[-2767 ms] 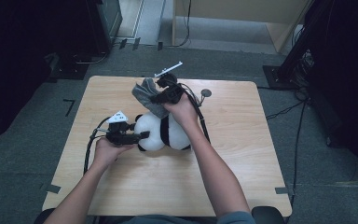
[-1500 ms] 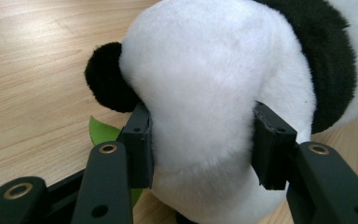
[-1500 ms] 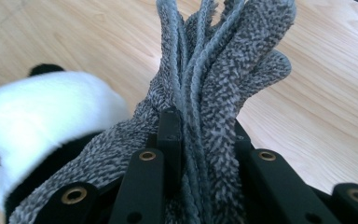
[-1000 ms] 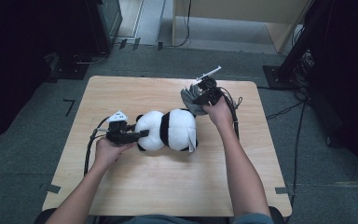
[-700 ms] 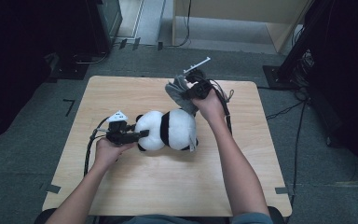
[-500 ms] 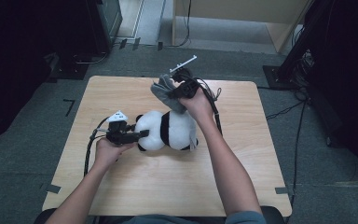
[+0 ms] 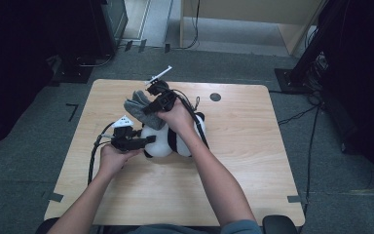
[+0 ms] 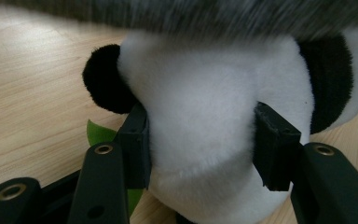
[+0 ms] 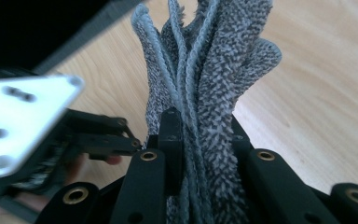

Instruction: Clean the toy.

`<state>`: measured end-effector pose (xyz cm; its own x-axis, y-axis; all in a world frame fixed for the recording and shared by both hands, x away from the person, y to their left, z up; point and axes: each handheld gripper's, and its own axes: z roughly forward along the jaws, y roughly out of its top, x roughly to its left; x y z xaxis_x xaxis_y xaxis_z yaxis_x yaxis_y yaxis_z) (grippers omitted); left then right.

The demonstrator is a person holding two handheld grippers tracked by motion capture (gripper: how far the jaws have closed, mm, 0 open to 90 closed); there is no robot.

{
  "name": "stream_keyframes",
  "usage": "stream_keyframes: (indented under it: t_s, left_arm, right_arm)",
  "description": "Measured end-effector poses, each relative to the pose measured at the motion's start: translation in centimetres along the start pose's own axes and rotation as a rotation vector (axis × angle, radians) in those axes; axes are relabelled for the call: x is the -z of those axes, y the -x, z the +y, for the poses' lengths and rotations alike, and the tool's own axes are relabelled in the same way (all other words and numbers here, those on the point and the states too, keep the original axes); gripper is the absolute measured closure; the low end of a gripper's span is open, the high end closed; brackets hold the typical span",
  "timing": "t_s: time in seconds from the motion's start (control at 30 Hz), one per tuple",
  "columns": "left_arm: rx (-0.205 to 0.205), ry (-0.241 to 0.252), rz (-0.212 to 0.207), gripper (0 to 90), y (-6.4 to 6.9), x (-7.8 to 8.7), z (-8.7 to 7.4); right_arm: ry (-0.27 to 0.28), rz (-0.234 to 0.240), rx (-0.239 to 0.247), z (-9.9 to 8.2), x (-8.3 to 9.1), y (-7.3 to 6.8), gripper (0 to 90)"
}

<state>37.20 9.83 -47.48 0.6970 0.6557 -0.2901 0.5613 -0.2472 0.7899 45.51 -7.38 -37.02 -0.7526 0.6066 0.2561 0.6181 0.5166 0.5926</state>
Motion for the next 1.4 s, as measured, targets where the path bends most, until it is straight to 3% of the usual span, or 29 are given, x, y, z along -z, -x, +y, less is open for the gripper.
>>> stream_keyframes:
  t_s: [0.1, 0.17, 0.23, 0.3, 0.43, 0.6, 0.67, 1.07, 1.13, 1.33, 1.4]
  left_arm:
    - [0.003, -0.005, 0.001, 47.3, -0.1, 0.0, 0.0]
    - [0.013, -0.007, -0.001, 47.3, -0.2, 0.0, 0.0]
    - [0.012, -0.005, -0.001, 47.5, -0.2, -0.1, 0.0]
    - [0.023, -0.004, -0.001, 48.0, -0.2, -0.1, 0.0]
    - [0.039, -0.006, -0.005, 48.4, -0.3, -0.1, 0.0]
    - [0.043, 0.001, -0.006, 49.0, -0.2, -0.1, 0.1]
    - [0.045, 0.002, -0.007, 49.1, -0.2, -0.2, 0.1]
    - [0.036, 0.002, -0.008, 49.0, -0.3, -0.1, 0.0]
    - [0.035, 0.002, -0.009, 49.0, -0.3, -0.1, 0.0]
    - [0.027, 0.008, -0.007, 48.7, -0.3, -0.1, 0.0]
    - [0.022, 0.008, -0.007, 48.6, -0.3, -0.1, 0.0]
  right_arm:
    - [-0.060, -0.052, 0.006, -0.5, -1.6, 0.2, 76.2]
    - [-0.066, -0.068, 0.002, -1.1, -2.0, 0.8, 76.1]
    - [-0.050, -0.051, -0.035, -1.5, -1.8, 1.7, 76.0]
    - [-0.049, -0.066, -0.036, -1.8, -1.5, 2.3, 76.0]
    - [-0.057, -0.120, -0.054, -2.3, -0.2, 3.6, 76.2]
    - [-0.090, -0.215, -0.078, -4.0, 1.4, 6.3, 76.1]
    - [-0.066, -0.217, -0.115, -4.6, 2.2, 7.2, 76.1]
    - [-0.010, -0.235, -0.233, -7.7, 5.5, 10.8, 76.4]
    - [-0.005, -0.221, -0.259, -8.4, 5.8, 11.4, 76.4]
    - [-0.009, -0.249, -0.290, -10.4, 6.3, 12.6, 76.6]
    - [-0.023, -0.277, -0.273, -10.8, 6.4, 12.8, 76.6]
